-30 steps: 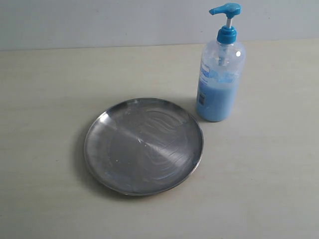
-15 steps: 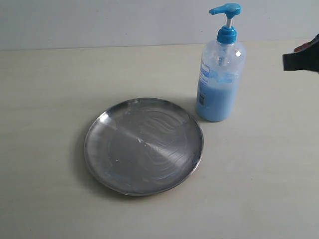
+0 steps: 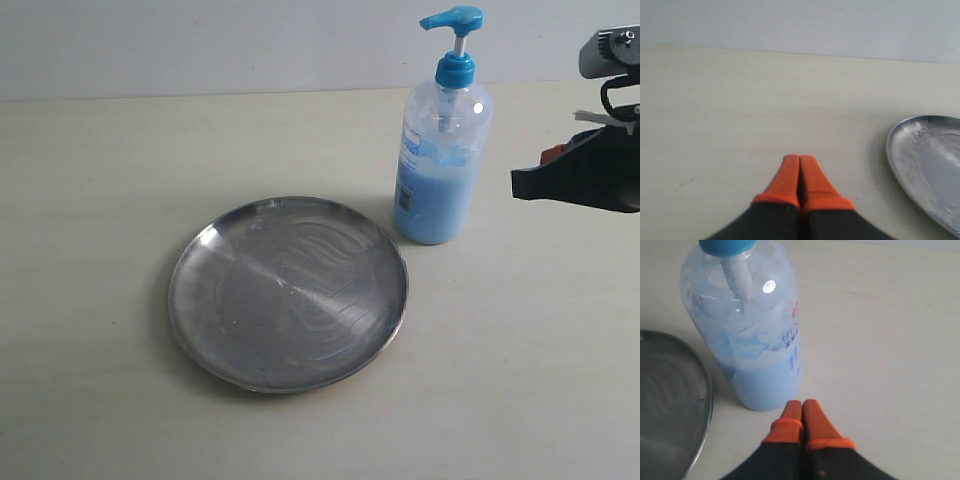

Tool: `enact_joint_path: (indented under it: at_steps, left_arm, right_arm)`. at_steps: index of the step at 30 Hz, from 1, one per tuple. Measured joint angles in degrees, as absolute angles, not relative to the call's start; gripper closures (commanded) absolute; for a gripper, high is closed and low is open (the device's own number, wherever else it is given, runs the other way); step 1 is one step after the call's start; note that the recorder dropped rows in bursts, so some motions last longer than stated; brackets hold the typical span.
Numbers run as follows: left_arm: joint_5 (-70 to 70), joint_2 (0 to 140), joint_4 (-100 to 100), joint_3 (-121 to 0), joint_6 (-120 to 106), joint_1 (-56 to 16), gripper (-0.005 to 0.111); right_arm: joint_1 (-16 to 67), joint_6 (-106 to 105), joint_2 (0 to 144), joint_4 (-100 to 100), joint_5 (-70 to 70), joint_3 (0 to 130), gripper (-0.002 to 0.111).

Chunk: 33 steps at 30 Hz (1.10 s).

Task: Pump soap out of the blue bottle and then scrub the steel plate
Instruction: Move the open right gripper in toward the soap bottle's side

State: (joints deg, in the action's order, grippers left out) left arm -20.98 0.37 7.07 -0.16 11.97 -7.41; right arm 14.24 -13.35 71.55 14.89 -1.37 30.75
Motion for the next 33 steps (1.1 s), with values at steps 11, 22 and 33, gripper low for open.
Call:
enact_joint_path:
  at_steps: [11,22,33]
  left_arm:
    - [-20.98,0.37,7.07,-0.16,11.97,-7.41,0.107]
    - [-20.98,0.37,7.07,-0.16,11.97,-7.41,0.107]
    - [-20.98,0.37,7.07,-0.16,11.97,-7.41,0.107]
  right_arm:
    - [14.61,-9.44,71.55,14.64,18.37,22.39,0.108]
    - [14.61,0.34,76.74,-1.65,32.37,18.79,0.108]
    - [14.61,0.0,88.17,-5.06,48.77,14.61,0.108]
